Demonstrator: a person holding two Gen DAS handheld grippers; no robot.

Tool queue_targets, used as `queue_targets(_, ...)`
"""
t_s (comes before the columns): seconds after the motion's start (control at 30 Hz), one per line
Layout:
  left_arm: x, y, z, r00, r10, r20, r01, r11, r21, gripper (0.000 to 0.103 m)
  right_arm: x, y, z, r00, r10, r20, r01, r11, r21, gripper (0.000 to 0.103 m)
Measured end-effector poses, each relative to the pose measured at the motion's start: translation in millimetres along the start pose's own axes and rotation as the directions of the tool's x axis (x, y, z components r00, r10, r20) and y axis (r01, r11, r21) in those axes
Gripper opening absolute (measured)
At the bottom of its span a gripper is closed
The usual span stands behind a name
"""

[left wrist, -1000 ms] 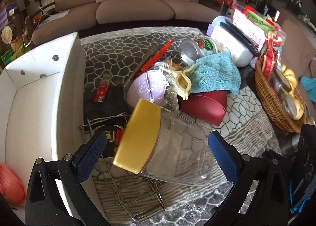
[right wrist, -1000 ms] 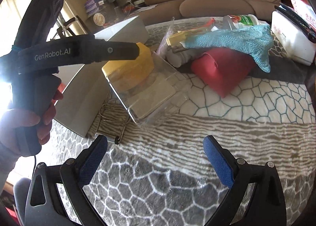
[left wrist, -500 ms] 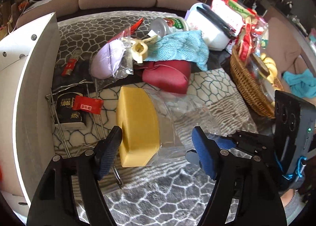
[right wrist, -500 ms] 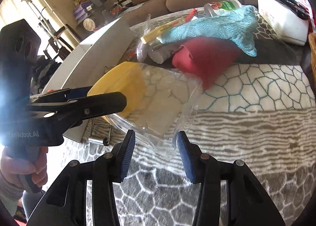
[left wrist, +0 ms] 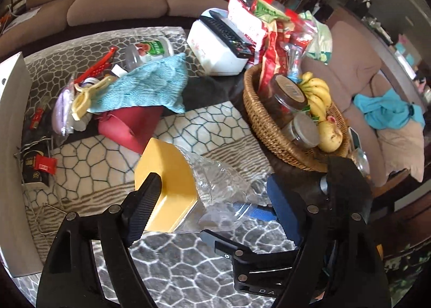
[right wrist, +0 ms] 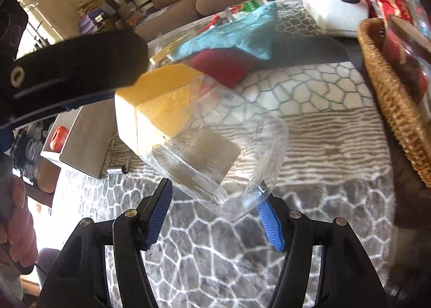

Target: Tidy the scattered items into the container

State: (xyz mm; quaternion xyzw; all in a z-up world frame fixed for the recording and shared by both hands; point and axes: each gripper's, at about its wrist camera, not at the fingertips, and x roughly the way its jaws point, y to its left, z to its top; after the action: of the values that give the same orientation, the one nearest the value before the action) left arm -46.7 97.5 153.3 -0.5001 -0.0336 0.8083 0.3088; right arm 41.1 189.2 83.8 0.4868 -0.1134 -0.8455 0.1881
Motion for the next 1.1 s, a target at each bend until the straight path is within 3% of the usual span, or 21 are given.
queue_targets(0.1,16.2,-26.4,-2.2,0.999,-0.042,-0.018,0.042,0.999,0.015,0.08,-13.1,-37.1,-3.0,1.0,0.008,0.025,-0.01,0.998,0.06,0.076)
queue_targets(0.33,7.9,-59.4,-3.9,0.998,-0.063,0.014,0.062,0.997,0.042,0.083,-25.8,-86.8,-13.4,0.983,0.167,0.071,-0.179,0.96,0.214,0.076)
queue_targets(0.47,-24.7,-47.1,-6.2,0.996,-0.074,0.052,0.074,0.997,0.002,0.083,-19.8,-67.6,-10.1,0.965,0.255,0.068,-0.263,0.949,0.174,0.078)
queue_targets(0.6,-48.2,-25.0,-17.7,0.995,-0.072,0.063,0.074,0.996,-0.044,0.083,0.9,-33.2,-5.8,0.919,0.395,0.016,-0.393,0.907,0.151,0.08)
queue_targets(0.77,-21.2,8.8,-38.9,0.999,-0.029,-0.013,0.027,0.988,-0.154,0.083,15.0,-21.6,-8.5,0.968,0.241,-0.073,-0.23,0.964,0.132,0.08)
queue_targets(0.83,-24.5,13.6,-50.4,0.997,-0.077,0.004,0.076,0.982,-0.174,0.083,2.8,-28.6,-7.8,0.987,0.151,-0.044,-0.146,0.984,0.106,0.081)
queue_targets(0.9,-36.6,13.3,-62.4,0.996,-0.083,0.03,0.086,0.986,-0.145,0.085,-14.9,-39.7,-6.1,0.99,0.138,0.023,-0.14,0.985,0.1,0.081)
queue_targets(1.0,-58.8,23.7,-82.3,0.997,0.02,0.069,-0.013,0.995,-0.1,0.086,-28.8,-56.4,-7.8,0.985,0.157,0.075,-0.166,0.976,0.142,0.082)
queue_targets(1.1,-78.1,49.4,-106.4,0.988,0.104,0.111,-0.091,0.989,-0.117,0.095,-22.3,-62.5,-4.9,0.981,0.183,0.062,-0.191,0.966,0.177,0.082)
